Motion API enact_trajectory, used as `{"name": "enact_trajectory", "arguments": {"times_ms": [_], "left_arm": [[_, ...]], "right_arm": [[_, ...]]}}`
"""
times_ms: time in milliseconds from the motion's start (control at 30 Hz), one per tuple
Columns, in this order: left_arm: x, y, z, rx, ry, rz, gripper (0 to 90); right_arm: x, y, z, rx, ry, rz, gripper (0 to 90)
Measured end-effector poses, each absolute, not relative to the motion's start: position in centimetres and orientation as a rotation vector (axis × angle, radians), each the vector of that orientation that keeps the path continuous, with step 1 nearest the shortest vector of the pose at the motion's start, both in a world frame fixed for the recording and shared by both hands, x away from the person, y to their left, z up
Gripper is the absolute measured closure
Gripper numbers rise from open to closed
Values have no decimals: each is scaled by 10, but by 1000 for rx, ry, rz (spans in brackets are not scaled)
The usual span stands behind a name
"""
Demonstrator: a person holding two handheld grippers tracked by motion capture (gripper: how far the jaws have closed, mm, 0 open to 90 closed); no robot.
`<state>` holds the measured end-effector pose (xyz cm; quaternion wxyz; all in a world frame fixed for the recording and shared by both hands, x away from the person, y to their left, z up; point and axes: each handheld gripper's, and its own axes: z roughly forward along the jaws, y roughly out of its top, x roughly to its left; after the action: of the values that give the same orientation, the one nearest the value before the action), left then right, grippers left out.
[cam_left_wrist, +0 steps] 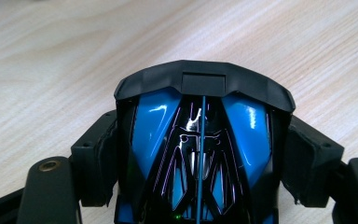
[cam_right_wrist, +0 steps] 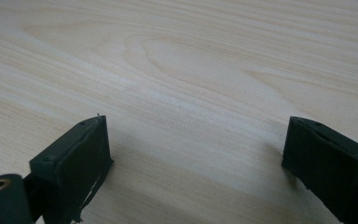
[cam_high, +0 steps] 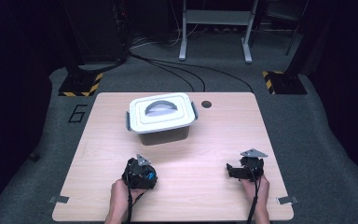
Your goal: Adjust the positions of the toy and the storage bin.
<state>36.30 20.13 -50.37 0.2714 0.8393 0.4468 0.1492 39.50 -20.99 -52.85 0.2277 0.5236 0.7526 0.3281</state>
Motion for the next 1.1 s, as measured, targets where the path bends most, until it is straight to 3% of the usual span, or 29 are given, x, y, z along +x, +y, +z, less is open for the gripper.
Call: {"name": "enact_trajectory", "arguments": {"times_ms": [1100], "left_arm": [[325,248,-452,1878,1143,514,252]], "right_arm": [[395,-210,-529,1447,2074,900,55]]}}
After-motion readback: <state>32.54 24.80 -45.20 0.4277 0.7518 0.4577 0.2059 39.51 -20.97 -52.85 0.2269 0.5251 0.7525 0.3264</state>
